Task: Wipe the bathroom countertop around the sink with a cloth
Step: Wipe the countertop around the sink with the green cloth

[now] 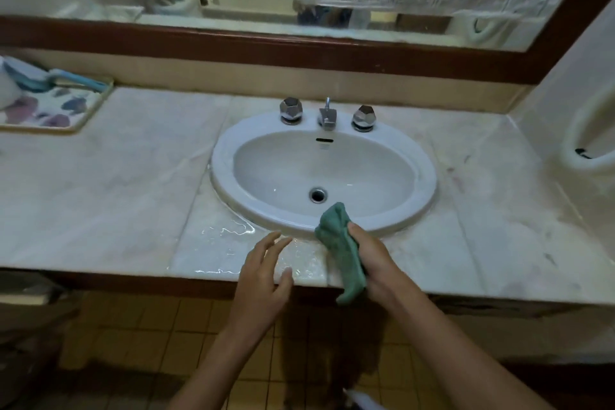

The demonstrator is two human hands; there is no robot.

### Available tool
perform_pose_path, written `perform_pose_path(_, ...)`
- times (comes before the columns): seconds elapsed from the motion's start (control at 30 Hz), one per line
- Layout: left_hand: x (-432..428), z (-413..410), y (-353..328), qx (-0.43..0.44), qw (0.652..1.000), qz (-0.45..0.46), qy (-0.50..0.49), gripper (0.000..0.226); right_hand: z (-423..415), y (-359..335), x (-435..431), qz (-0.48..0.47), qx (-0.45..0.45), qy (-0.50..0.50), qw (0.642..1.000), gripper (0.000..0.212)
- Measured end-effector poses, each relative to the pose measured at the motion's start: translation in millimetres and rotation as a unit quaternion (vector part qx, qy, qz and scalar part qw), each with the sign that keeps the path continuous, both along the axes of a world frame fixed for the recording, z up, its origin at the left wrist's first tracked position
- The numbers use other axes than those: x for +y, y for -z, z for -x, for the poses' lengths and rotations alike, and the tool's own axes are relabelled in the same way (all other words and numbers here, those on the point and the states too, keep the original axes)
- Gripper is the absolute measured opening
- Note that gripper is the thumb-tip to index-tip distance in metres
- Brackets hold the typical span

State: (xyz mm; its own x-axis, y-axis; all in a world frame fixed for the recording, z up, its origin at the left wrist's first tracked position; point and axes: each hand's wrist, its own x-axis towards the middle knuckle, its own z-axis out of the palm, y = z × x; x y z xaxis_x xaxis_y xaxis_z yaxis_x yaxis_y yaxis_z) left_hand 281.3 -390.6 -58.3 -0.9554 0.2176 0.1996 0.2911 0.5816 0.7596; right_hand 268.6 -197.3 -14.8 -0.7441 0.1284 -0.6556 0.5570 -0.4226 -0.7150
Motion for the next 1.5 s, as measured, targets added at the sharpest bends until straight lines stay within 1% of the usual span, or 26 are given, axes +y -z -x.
perform_pose_path(0.03, 2.2, 11.1, -6.4, 0.027, 0.999, 0.024, 0.034, 0.055, 7.4, -9.5, 7.4, 0.068, -0.020, -0.012, 0.997, 0.041)
perform_pose_path(0.1, 8.7, 36.5, -18.2, 0.092, 0.985, 0.097, 0.109, 0.070, 22.7, -25.0, 23.0, 0.150, -0.040, -0.059, 0.986, 0.048)
perform_pose_path(0.2, 27.5, 76.1, -35.5, 0.192, 0.934, 0.210, 0.215, 0.092, 42.8, -47.8, 43.2, 0.236, -0.018, -0.147, 0.960, 0.045)
perform_pose_path(0.27, 43.3, 99.7, -47.1, 0.245, 0.899, 0.252, 0.261, 0.100, 57.0, -59.8, 52.2, 0.281, 0.012, -0.197, 0.939, 0.046)
perform_pose_path(0.3, 50.5, 111.8, -52.1, 0.266, 0.887, 0.261, 0.273, 0.101, 65.9, -63.8, 56.7, 0.283, 0.024, -0.221, 0.933, 0.047)
perform_pose_path(0.37, 62.8, 137.1, -60.9, 0.309, 0.870, 0.260, 0.284, 0.098, 85.0, -71.7, 67.1, 0.284, 0.038, -0.264, 0.921, 0.042)
perform_pose_path(0.43, 75.6, 162.5, -68.9, 0.350, 0.859, 0.240, 0.286, 0.089, 105.7, -78.1, 78.5, 0.306, 0.038, -0.303, 0.902, 0.035)
perform_pose_path(0.5, 90.4, 184.5, -78.4, 0.382, 0.856, 0.194, 0.290, 0.075, 125.1, -85.1, 87.3, 0.295, 0.038, -0.354, 0.887, 0.030)
perform_pose_path(0.53, 97.2, 193.0, -84.2, 0.385, 0.859, 0.168, 0.293, 0.067, 133.5, -88.5, 89.8, 0.270, 0.041, -0.388, 0.880, 0.029)
perform_pose_path(0.57, 102.5, 201.2, -89.3, 0.380, 0.863, 0.157, 0.292, 0.065, 141.5, -91.5, 91.1, 0.232, 0.046, -0.424, 0.874, 0.025)
perform_pose_path(0.63, 109.6, 215.4, -97.4, 0.356, 0.870, 0.180, 0.290, 0.073, 156.4, -95.5, 92.0, 0.135, 0.043, -0.477, 0.867, 0.012)
perform_pose_path(0.67, 111.5, 220.9, -99.5, 0.348, 0.870, 0.196, 0.291, 0.071, 162.9, -96.6, 92.1, 0.093, 0.034, -0.485, 0.869, 0.007)
perform_pose_path(0.7, 112.8, 225.4, -101.3, 0.346, 0.867, 0.211, 0.291, 0.062, 169.1, -97.8, 92.2, 0.058, 0.024, -0.486, 0.872, 0.006)
perform_pose_path(0.73, 113.7, 230.1, -102.8, 0.350, 0.863, 0.223, 0.286, 0.053, 175.4, -98.6, 92.6, 0.025, 0.021, -0.484, 0.875, 0.010)
perform_pose_path(0.8, 115.8, 240.1, -106.2, 0.350, 0.855, 0.260, 0.282, 0.049, 186.5, -99.4, 94.0, -0.064, 0.029, -0.481, 0.874, 0.015)
perform_pose_path(0.87, 120.5, 247.4, -110.7, 0.307, 0.851, 0.318, 0.285, 0.044, 193.1, -99.7, 92.4, -0.182, 0.056, -0.476, 0.859, 0.016)
perform_pose_path(0.93, 127.2, 252.1, -113.9, 0.230, 0.850, 0.408, 0.241, 0.047, 197.9, -98.2, 87.7, -0.283, 0.086, -0.465, 0.834, 0.015)
perform_pose_path(0.97, 130.8, 252.4, -115.8, 0.200, 0.843, 0.449, 0.218, 0.049, 199.8, -96.6, 84.7, -0.335, 0.100, -0.461, 0.816, 0.015)
perform_pose_path(1.0, 134.2, 253.3, -116.8, 0.175, 0.837, 0.476, 0.206, 0.048, 202.5, -94.3, 81.0, -0.391, 0.109, -0.459, 0.790, 0.016)
perform_pose_path(1.1, 143.8, 253.7, -119.4, 0.077, 0.850, 0.481, 0.202, 0.038, 210.9, -86.1, 69.1, -0.538, 0.105, -0.457, 0.700, 0.022)
perform_pose_path(1.13, 145.9, 254.6, -119.5, 0.039, 0.855, 0.474, 0.207, 0.035, 212.8, -83.0, 66.1, -0.567, 0.097, -0.451, 0.683, 0.022)
perform_pose_path(1.2, 147.8, 258.6, -117.3, -0.017, 0.857, 0.464, 0.224, 0.028, 214.9, -74.7, 62.6, -0.592, 0.083, -0.443, 0.668, 0.020)
perform_pose_path(1.3, 146.6, 264.2, -110.3, -0.058, 0.856, 0.444, 0.258, 0.013, 214.2, -64.2, 61.6, -0.590, 0.080, -0.445, 0.669, 0.018)
perform_pose_path(1.37, 143.7, 267.5, -104.6, -0.085, 0.862, 0.419, 0.272, 0.013, 210.1, -63.4, 62.0, -0.588, 0.093, -0.449, 0.666, 0.020)
perform_pose_path(1.43, 141.3, 268.7, -101.1, -0.121, 0.867, 0.393, 0.282, 0.014, 204.7, -63.9, 61.3, -0.597, 0.107, -0.462, 0.648, 0.019)
perform_pose_path(1.5, 139.4, 266.8, -99.1, -0.158, 0.867, 0.369, 0.296, 0.012, 197.5, -63.5, 59.7, -0.614, 0.121, -0.472, 0.621, 0.012)
